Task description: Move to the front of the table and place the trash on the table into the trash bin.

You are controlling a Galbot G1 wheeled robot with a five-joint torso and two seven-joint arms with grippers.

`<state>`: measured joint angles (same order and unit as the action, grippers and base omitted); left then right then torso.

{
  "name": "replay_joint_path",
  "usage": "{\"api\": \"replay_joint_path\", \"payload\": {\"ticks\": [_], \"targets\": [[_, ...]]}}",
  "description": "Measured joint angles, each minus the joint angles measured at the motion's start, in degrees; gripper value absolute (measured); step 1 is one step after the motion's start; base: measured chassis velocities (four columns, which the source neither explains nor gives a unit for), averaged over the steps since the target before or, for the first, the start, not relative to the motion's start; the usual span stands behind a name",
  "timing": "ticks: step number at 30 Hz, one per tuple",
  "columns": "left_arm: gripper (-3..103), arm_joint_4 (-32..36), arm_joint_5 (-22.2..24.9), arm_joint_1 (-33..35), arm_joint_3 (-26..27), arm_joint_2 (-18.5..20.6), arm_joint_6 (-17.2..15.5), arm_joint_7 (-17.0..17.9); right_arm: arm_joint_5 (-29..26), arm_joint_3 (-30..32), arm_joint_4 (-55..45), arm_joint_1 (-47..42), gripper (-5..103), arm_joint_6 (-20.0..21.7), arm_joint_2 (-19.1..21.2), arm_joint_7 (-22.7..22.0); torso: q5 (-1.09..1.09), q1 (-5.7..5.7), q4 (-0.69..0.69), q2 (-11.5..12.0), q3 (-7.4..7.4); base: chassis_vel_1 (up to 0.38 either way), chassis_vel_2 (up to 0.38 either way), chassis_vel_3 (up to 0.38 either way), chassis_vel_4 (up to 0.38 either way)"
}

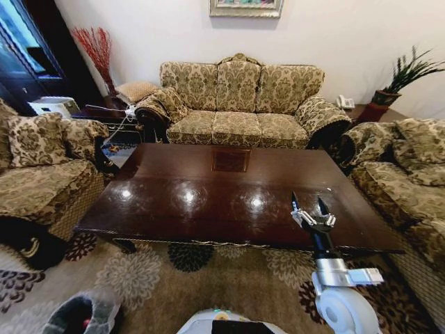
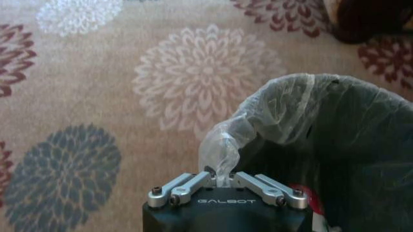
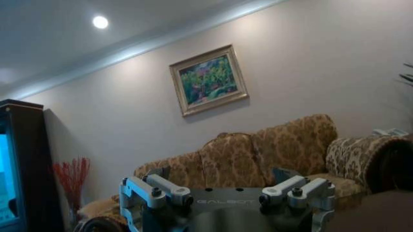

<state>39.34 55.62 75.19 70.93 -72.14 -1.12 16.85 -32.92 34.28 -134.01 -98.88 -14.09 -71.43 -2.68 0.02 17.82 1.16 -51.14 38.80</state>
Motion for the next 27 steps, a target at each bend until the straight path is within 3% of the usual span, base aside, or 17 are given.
{"api": "replay_joint_path", "payload": {"ticks": [4,8,10,14,18,21,23,27], "targets": [[-1,-0.6,-1.0,0.0,0.5,-1.2,0.2,-3.5,0.3,-0.2,-0.6,-0.9,100,-0.2,0.0,0.0,-0.01,0.0,0.03,0.0,0.01,0.0,0.0,0.0,0.0],[20,0.9,-3.8,1.6,0.4,-3.5,-0.3,-8.7,0.5,-0.6,-0.7,-3.0,100,-1.6,-0.5,-0.1,0.0,0.0,0.02,0.0,0.0,0.0,0.0,0.0,0.0],[20,1.1,-4.2,1.8,0.4,-3.7,-0.3,-9.1,0.5,-0.6,-0.7,-3.2,100,-1.7,-0.5,-0.1,-0.01,0.0,0.02,0.0,0.0,0.0,0.0,0.0,0.0],[42,5.5,-5.2,4.6,0.5,-5.6,-2.1,-10.7,0.5,-0.7,-1.1,-3.8,100,-2.3,-0.9,-1.6,-0.02,0.0,0.0,0.0,0.0,0.0,0.0,0.0,0.0],[47,8.5,-4.7,6.6,0.8,-6.5,-3.6,-11.5,0.4,-1.4,-1.2,-3.8,100,-2.6,-1.4,-1.6,-0.02,0.0,0.0,0.0,0.0,0.0,0.0,0.0,0.0],[64,11.5,-4.6,8.7,0.9,-7.6,-4.4,-12.0,0.7,-2.3,-1.1,-3.6,100,-3.0,-1.9,-1.6,0.03,0.0,0.0,0.0,0.0,0.0,0.0,0.0,0.0],[74,15.5,-5.2,11.4,1.0,-9.3,-4.8,-12.1,0.9,-2.6,-1.0,-3.6,100,-3.4,-2.0,-1.6,-0.06,0.0,0.01,0.0,0.0,0.0,0.0,0.0,0.0],[85,19.7,-5.8,15.4,2.1,-11.5,-4.4,-11.2,0.0,-2.1,-1.3,-3.2,100,-3.7,-0.7,-1.4,-0.05,0.0,0.01,0.0,0.0,0.0,0.0,0.0,0.0]]}}
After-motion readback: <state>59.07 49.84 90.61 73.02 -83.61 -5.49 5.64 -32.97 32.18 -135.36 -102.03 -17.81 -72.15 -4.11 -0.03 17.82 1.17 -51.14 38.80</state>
